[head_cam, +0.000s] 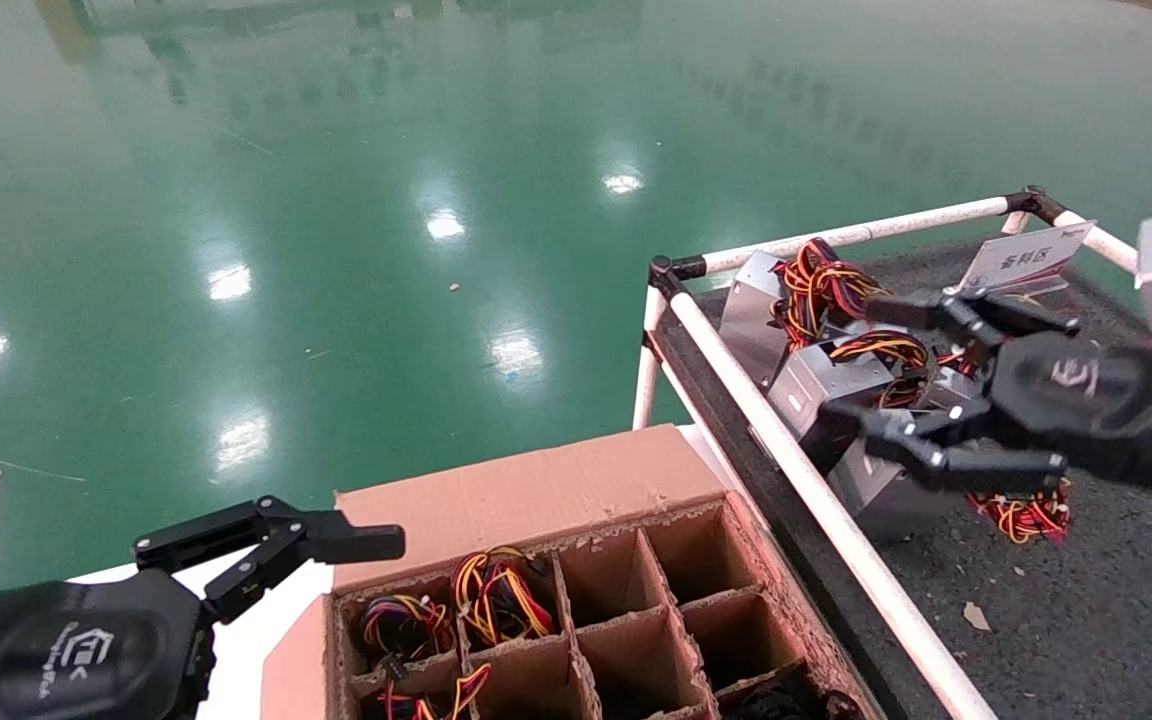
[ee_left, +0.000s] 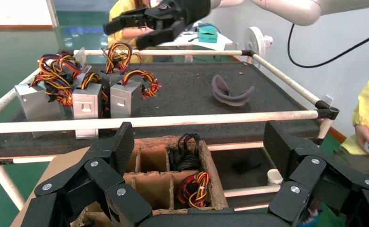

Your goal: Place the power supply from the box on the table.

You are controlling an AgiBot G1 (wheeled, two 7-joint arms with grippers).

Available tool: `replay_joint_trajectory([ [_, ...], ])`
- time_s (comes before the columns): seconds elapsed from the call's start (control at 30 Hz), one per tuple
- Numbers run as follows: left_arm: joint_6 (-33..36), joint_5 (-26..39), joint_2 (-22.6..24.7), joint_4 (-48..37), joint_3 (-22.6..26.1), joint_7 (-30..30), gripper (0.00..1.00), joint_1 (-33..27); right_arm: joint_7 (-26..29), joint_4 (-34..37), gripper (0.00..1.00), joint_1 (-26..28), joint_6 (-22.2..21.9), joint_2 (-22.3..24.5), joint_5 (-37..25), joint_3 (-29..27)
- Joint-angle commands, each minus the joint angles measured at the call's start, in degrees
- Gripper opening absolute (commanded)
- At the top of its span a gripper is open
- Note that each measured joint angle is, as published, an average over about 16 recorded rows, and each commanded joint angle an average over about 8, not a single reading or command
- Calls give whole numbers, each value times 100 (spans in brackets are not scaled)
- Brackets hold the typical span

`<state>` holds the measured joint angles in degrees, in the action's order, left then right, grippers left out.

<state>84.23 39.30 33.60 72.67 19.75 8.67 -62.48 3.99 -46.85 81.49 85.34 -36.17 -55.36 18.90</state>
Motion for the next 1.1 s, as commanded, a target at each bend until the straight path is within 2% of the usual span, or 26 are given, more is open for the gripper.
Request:
replay_joint_trajectory([
  [0.03, 0, 0, 0, 0, 0, 0, 100, 0, 60, -237, 100, -176, 3, 10, 120, -26],
  [0.73, -1, -1, -1, 0, 2, -1, 100, 0, 659, -2619, 100, -1950, 35, 112, 1321, -281],
  [0.93, -3, -2, -2, -2, 2, -1, 100, 1, 715, -2895, 100, -2155, 37, 124, 1468, -314],
  [1.1, -3, -2, -2, -2, 2, -1, 100, 1, 704, -2836, 100, -2116, 36, 125, 1448, -316],
])
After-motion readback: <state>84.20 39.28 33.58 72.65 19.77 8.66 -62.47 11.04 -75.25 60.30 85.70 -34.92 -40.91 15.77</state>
